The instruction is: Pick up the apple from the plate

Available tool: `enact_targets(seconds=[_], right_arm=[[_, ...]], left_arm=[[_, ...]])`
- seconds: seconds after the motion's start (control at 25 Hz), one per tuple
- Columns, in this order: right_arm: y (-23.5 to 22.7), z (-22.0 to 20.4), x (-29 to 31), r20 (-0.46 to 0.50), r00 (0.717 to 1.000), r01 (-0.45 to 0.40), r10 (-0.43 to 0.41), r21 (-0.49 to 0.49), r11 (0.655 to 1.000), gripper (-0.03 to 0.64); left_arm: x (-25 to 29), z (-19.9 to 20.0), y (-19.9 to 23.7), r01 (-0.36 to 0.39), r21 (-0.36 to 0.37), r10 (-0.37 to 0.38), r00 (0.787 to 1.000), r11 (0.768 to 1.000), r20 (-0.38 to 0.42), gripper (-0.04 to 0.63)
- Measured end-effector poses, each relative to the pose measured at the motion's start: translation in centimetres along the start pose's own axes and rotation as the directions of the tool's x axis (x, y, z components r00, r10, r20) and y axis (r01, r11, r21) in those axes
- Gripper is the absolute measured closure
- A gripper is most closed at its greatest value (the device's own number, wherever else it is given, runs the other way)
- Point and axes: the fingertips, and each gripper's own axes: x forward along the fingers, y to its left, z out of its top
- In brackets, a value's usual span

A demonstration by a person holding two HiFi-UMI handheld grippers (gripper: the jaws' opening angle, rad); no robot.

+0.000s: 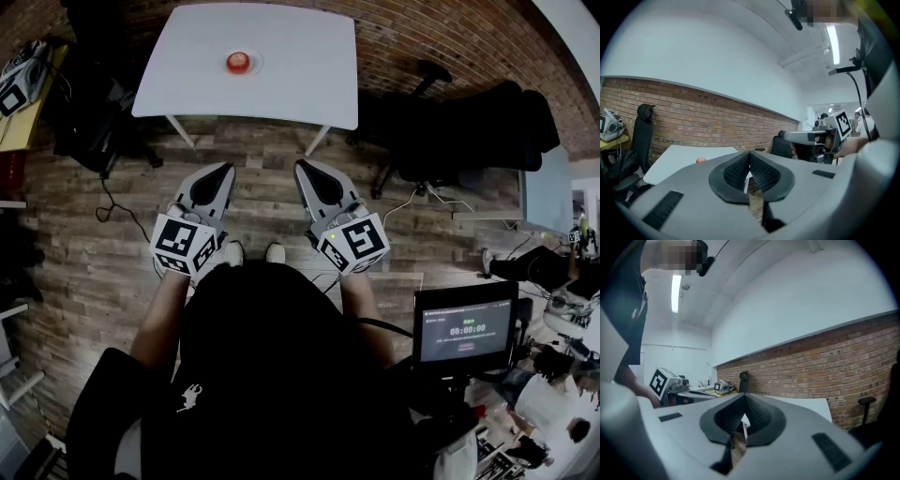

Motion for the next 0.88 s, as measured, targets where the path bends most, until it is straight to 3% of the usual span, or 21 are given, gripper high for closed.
enact_targets(seconds=[0.48,0.88], right_arm=[[-0.2,-1.5,-1.3,-0.012,0.999,-0.044,0.045,0.028,0.999,0.614],[-1.6,-3.0,-2.8,-0.033,0.992,-0.115,0.119,0.089,0.989,0.612]], left_arm=[[-0.5,-1.5,-1.0,-0.044,0.045,0.044,0.999,0.998,-0.007,0.589],[0.3,-2.5,-3.0,-0.071,0.0,0.071,0.997,0.997,-0.039,0.589]])
